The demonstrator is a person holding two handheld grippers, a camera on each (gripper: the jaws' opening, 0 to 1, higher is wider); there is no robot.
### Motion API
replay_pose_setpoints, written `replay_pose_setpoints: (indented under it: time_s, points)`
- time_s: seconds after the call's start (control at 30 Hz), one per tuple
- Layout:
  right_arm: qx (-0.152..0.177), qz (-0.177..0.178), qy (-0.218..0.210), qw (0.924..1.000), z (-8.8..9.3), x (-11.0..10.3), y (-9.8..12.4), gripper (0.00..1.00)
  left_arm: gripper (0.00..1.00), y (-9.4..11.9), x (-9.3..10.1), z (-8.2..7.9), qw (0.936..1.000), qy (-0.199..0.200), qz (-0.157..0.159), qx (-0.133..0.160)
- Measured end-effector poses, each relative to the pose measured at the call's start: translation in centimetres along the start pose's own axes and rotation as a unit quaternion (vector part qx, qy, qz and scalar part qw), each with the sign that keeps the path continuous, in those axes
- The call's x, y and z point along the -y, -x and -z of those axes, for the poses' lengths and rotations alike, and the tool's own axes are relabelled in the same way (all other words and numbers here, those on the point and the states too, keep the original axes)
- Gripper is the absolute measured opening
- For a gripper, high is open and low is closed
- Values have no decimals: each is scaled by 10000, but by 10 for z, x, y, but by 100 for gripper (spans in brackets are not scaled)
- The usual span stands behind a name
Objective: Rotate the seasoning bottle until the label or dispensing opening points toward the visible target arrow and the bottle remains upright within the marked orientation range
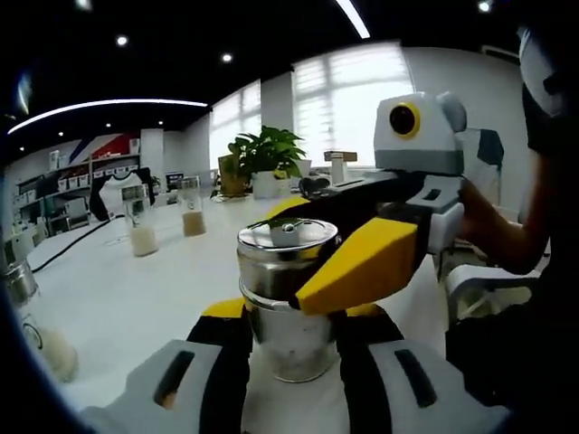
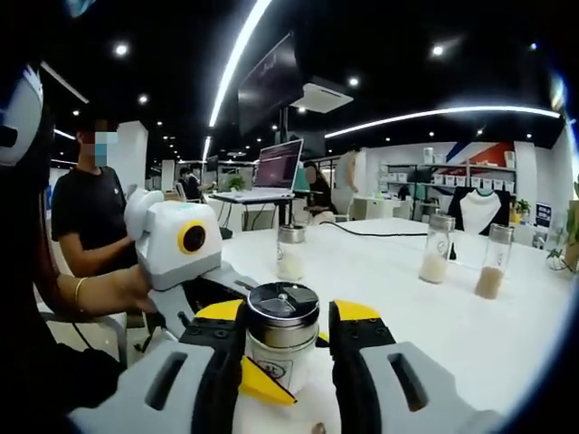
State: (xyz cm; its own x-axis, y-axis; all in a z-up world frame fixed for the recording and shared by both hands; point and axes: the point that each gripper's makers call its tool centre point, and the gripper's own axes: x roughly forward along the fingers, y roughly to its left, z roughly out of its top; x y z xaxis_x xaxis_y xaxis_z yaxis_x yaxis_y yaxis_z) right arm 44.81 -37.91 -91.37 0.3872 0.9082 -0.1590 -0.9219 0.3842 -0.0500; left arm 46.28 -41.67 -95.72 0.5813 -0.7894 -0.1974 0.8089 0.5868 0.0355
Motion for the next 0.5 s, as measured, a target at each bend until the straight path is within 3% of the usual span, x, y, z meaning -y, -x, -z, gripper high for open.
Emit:
replay_pose_setpoints:
  time_s: [0.27,0.5]
  points:
    - [-24,-338,205,9992,-2,-7,-7,36,38,0,1,1,9999,-2,105,-5]
    - [1,-405,132,9991,-4,-5,-10,32,38,0,1,1,9999,5,155,-18]
